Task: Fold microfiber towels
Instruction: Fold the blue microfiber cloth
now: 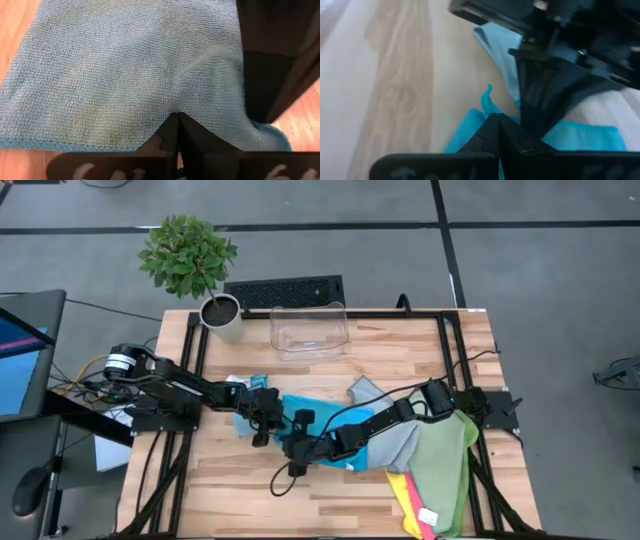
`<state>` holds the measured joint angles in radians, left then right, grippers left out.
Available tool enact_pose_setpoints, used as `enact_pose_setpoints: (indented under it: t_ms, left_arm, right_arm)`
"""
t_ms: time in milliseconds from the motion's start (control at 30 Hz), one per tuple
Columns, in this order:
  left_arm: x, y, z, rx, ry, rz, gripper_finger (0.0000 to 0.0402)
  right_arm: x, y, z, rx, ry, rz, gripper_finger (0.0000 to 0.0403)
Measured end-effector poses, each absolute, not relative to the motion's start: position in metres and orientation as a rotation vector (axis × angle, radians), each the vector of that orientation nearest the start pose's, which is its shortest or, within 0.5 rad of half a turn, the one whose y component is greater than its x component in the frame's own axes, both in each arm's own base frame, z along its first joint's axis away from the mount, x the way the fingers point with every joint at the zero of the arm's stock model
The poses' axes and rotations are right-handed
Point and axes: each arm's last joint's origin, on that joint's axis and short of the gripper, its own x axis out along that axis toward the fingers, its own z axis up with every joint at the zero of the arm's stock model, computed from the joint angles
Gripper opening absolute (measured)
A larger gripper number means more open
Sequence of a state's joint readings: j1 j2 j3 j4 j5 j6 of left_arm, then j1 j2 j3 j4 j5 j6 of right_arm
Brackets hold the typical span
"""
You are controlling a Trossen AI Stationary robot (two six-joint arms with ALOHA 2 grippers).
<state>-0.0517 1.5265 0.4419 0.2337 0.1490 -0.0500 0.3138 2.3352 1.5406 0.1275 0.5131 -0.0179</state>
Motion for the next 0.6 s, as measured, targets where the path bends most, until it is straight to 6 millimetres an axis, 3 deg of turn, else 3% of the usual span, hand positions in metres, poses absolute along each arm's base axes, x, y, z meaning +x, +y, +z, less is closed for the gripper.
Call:
enact_pose_setpoints:
  t_ms: [167, 300, 467, 600]
  left_arm:
    - [0.239, -0.017, 0.106, -0.095, 0.856, -0.164, 0.0]
    - [0.239, -0.017, 0.106, -0.095, 0.855, -0.164, 0.0]
    - [0.239, -0.017, 0.106, -0.095, 0.854, -0.164, 0.0]
    - [0.239, -0.017, 0.106, -0.095, 0.853, -0.164, 0.0]
  right_arm:
    - [0.465, 0.137, 0.099, -0.28, 0.671, -0.272, 0.0008]
    - [0.461, 0.136, 0.094, -0.253, 0.726, -0.273, 0.0022]
    - [0.462, 0.141, 0.093, -0.216, 0.711, -0.228, 0.0035]
    - [0.465, 0.149, 0.097, -0.217, 0.669, -0.084, 0.0028]
